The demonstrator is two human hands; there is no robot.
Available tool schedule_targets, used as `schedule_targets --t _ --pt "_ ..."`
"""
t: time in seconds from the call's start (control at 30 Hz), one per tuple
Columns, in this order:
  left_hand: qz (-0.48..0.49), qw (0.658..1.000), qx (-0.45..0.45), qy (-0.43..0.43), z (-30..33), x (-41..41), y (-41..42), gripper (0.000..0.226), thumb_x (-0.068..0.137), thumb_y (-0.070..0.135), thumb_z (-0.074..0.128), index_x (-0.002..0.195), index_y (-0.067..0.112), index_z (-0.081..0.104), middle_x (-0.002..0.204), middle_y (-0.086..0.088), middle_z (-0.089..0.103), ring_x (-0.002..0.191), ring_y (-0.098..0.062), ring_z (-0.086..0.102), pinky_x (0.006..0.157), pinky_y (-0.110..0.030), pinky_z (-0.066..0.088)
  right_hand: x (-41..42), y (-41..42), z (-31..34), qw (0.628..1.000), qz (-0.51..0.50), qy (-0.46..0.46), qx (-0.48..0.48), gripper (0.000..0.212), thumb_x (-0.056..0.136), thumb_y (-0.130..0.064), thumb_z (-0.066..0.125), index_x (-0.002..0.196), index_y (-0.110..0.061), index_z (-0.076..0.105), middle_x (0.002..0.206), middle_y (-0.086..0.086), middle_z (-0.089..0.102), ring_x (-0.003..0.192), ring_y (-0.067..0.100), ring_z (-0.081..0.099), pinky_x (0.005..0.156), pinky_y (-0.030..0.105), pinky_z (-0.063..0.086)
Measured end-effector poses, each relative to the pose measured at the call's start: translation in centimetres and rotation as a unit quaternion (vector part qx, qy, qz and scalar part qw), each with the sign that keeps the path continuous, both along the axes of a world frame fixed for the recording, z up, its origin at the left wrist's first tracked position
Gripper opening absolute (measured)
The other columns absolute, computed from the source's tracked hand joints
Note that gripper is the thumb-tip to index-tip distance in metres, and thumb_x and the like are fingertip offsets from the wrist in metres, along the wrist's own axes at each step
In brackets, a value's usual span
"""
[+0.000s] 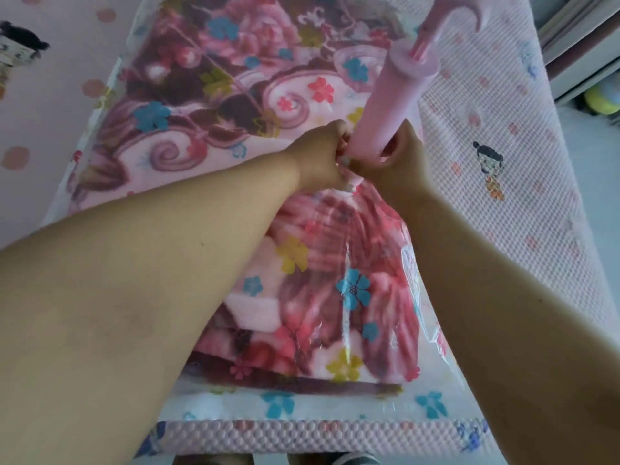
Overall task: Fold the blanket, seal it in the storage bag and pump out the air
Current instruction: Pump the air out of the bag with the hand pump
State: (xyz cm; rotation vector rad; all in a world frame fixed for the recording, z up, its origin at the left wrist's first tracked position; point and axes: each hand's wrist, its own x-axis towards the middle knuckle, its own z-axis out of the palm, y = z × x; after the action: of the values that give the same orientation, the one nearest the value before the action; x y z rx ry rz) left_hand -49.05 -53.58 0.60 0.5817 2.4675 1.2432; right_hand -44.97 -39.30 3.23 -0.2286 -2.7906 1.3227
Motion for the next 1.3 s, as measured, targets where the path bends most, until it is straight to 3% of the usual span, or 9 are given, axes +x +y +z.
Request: schedule_targets --t 0.1,0.2,0.27,0.4,0.6,0.8,0.97,1.17,1.3 --pt "0.005 1.0 -0.024 0.019 0.3 -0.3 0.0 0.043 0.069 0.028 0.083 0.094 0.017 0.05 0.09 0.007 0.057 0.083 -0.014 0.055 0.068 -0.024 0.042 -0.4 0.0 0.7 1.0 0.012 -0.02 -0.006 0.063 0.064 -0.028 0.086 0.116 -0.015 0.052 0.095 -0.009 0.064 0.087 0.007 0.063 0.077 0.032 0.055" --pt "-0.024 0.999 -0.035 0.002 0.9 -0.8 -0.3 0.042 0.068 0.028 0.082 0.1 0.011 0.061 0.099 0.002 0.067 0.093 -0.017 0.063 0.081 -0.03 0.051 -0.6 0.7 2.0 0.995 0.04 -0.02 -0.085 0.054 0.074 -0.01 0.077 0.122 -0.01 0.052 0.101 -0.007 0.064 0.096 0.008 0.061 0.086 0.028 0.052" --pt "-0.038 0.998 -0.042 -0.008 1.3 -1.0 -0.3 0.044 0.068 0.02 0.08 0.107 0.009 0.063 0.102 -0.001 0.069 0.096 -0.019 0.064 0.085 -0.031 0.052 -0.8 0.8 2.5 0.997 0.042 -0.011 -0.064 0.051 0.073 -0.014 0.08 0.117 -0.011 0.055 0.101 -0.005 0.065 0.095 0.01 0.061 0.087 0.029 0.052" --pt "-0.004 1.0 0.0 -0.026 2.0 -0.9 0.4 0.045 0.064 0.024 0.086 0.098 0.011 0.06 0.089 0.004 0.065 0.092 -0.016 0.063 0.087 -0.033 0.053 -1.2 0.3 2.6 1.0 0.011 0.02 -0.018 0.063 0.061 -0.031 0.088 0.111 -0.011 0.055 0.098 -0.004 0.066 0.092 0.014 0.064 0.081 0.034 0.055" --pt "-0.029 0.999 -0.024 -0.031 2.5 -1.5 0.2 0.041 0.068 0.019 0.082 0.106 0.013 0.067 0.101 -0.001 0.072 0.096 -0.016 0.067 0.091 -0.037 0.053 -1.7 1.8 3.5 0.995 0.075 -0.023 -0.059 0.05 0.073 -0.015 0.079 0.118 -0.014 0.055 0.109 -0.001 0.066 0.104 0.014 0.062 0.096 0.037 0.05" --pt "-0.002 1.0 -0.026 -0.016 2.2 -1.2 0.5 0.055 0.059 0.035 0.087 0.103 0.012 0.062 0.096 0.005 0.067 0.09 -0.015 0.064 0.076 -0.025 0.05 -1.7 0.7 3.3 1.0 0.018 0.025 0.005 0.07 0.057 -0.035 0.089 0.111 -0.007 0.054 0.099 0.003 0.066 0.093 0.021 0.063 0.081 0.038 0.054" --pt "-0.002 0.999 -0.038 0.002 2.4 -1.0 0.2 0.037 0.066 0.023 0.082 0.096 0.015 0.063 0.095 0.002 0.07 0.092 -0.019 0.066 0.081 -0.031 0.052 -1.5 0.8 3.6 0.997 0.076 -0.01 -0.025 0.052 0.069 -0.014 0.081 0.115 -0.015 0.055 0.096 -0.01 0.061 0.084 -0.002 0.056 0.075 0.02 0.049" --pt "0.032 0.999 -0.012 -0.002 2.3 0.2 0.5 0.044 0.066 0.025 0.083 0.104 0.013 0.065 0.099 0.002 0.069 0.094 -0.016 0.064 0.08 -0.027 0.051 -1.1 0.3 3.4 0.999 0.031 0.025 0.029 0.057 0.061 -0.028 0.087 0.107 -0.008 0.061 0.095 0.001 0.068 0.087 0.019 0.063 0.081 0.041 0.052" --pt "0.057 0.998 -0.038 0.016 2.1 0.1 0.8 0.025 0.068 0.022 0.08 0.084 0.017 0.061 0.084 0.002 0.066 0.084 -0.019 0.063 0.071 -0.025 0.048 -1.1 -0.1 3.1 0.999 -0.012 0.028 0.042 0.061 0.058 -0.037 0.087 0.103 -0.009 0.059 0.088 -0.005 0.065 0.08 0.016 0.063 0.075 0.042 0.054"
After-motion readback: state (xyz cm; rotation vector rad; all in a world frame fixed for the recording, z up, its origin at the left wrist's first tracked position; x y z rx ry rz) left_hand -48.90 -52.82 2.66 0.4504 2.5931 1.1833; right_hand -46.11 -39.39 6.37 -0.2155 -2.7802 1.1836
